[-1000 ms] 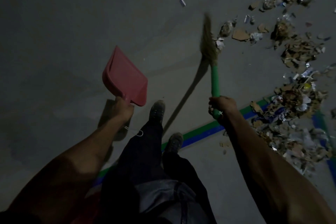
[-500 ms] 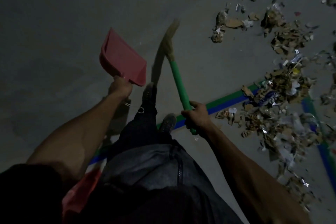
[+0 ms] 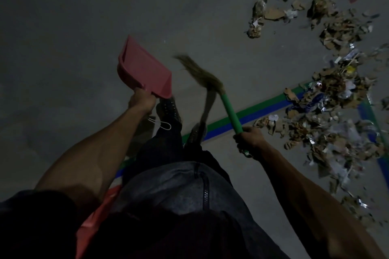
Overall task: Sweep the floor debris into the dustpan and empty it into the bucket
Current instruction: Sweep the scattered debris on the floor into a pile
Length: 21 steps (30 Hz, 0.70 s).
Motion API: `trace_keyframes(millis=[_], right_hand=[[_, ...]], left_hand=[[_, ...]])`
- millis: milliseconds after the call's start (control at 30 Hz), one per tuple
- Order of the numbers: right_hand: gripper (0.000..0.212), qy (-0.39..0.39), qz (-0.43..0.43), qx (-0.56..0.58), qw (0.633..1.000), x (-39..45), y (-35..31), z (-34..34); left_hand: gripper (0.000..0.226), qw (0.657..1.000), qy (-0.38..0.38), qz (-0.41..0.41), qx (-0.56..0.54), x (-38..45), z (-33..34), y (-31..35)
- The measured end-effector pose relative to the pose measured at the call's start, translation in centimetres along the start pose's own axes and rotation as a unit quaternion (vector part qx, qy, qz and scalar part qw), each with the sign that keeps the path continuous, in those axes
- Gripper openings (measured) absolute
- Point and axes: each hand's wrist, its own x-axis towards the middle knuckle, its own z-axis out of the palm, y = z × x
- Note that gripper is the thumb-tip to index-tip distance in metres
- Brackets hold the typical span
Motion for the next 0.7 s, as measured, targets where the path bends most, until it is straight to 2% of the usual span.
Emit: trace_keyframes(millis=[200, 333, 467, 567, 700], right_hand=[[0.035, 0.065, -0.027, 0.081, 0.994, 1.2, -1.9, -2.7], [0.053, 0.053, -0.090, 0.060, 0.993, -0.7, -3.1, -0.5], [0.062, 0.023, -0.181, -0.059, 0.981, -1.2, -6.4, 1.5], [0.051, 0.009, -0.240, -0.195, 0.951, 0.1, -10.8, 2.3], [0.030, -0.028, -0.237, -0.279, 0.930, 3.2, -16.9, 3.7]], left_hand=[[0.050, 1.000, 0.010, 0.007, 0.004, 0.4, -0.1, 1.0], [0.044, 0.999, 0.001, 0.001, -0.042, 1.2, -0.8, 2.4], [0.044, 0.999, 0.009, 0.011, -0.030, 3.2, -1.9, 4.5], [0.055, 1.000, -0.001, 0.010, 0.014, 5.5, -2.7, 6.2], [0.059, 0.999, -0.019, 0.004, 0.048, 9.2, -4.1, 8.8]])
